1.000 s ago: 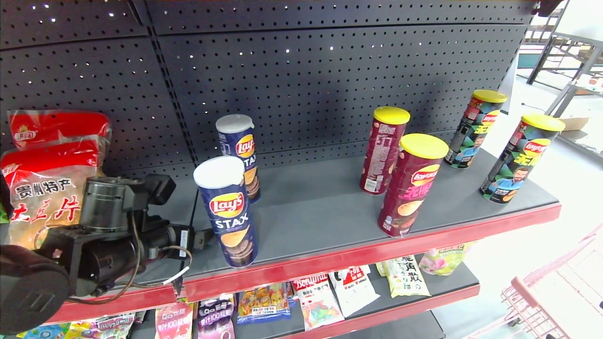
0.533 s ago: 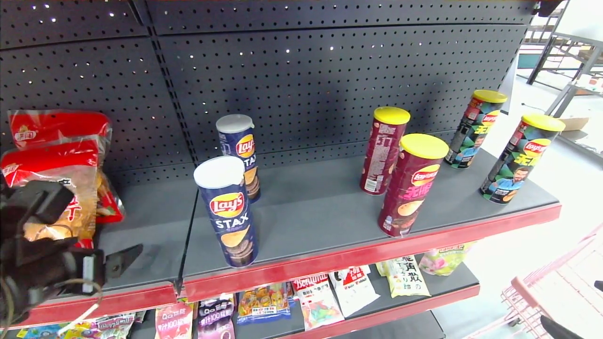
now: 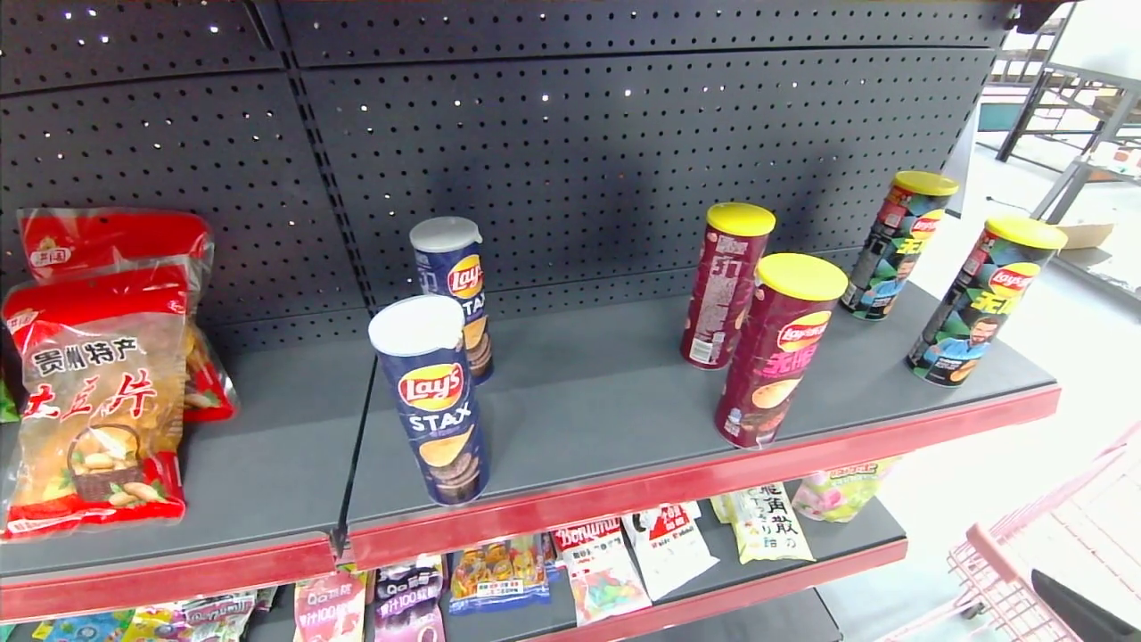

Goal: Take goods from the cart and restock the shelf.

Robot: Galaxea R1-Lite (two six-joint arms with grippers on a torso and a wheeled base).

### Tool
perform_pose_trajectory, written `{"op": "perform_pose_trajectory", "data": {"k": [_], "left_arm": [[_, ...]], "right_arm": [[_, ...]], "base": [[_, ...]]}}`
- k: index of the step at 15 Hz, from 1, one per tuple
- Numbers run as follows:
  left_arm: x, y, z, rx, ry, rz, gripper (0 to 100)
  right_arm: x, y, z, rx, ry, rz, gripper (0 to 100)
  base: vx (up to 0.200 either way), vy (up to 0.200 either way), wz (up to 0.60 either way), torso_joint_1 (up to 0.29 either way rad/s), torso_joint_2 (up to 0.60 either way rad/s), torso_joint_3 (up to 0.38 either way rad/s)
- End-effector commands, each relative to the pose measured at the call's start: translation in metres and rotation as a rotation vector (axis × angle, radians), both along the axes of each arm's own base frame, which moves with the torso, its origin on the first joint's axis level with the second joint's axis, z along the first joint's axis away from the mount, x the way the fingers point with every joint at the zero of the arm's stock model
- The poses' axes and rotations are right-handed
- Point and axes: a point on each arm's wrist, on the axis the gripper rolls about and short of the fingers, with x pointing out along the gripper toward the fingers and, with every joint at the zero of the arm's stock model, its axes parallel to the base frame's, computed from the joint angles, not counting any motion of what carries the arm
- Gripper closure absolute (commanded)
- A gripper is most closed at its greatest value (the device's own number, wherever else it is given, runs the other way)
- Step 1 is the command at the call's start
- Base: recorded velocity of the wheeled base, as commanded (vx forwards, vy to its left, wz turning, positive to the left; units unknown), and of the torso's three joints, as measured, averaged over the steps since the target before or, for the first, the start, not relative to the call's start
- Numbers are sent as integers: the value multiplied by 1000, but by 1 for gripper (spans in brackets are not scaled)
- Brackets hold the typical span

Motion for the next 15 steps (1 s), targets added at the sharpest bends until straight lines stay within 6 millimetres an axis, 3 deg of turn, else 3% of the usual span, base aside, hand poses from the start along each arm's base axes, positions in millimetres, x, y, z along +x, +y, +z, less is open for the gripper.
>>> {"op": "perform_pose_trajectory", "data": {"k": [1, 5, 11, 15], "left_arm": [[-16, 2, -5, -7, -74, -1, 0], [-20, 3, -9, -5, -90, 8, 0], [-19, 3, -19, 7, -87, 34, 0], [-16, 3, -23, 6, -113, 33, 0]], "right_arm": [[-3, -1, -2, 1, -8, -2, 0], [-5, -1, -6, -34, -3, 6, 0], [-9, -3, -14, -47, -2, 9, 0], [-12, -4, -14, -57, -20, 13, 0]], "base": [[0, 0, 0, 0, 0, 0], [0, 0, 0, 0, 0, 0], [-200, 0, 0, -1, 3, 2], [0, -50, 0, 1, -1, 1]]}}
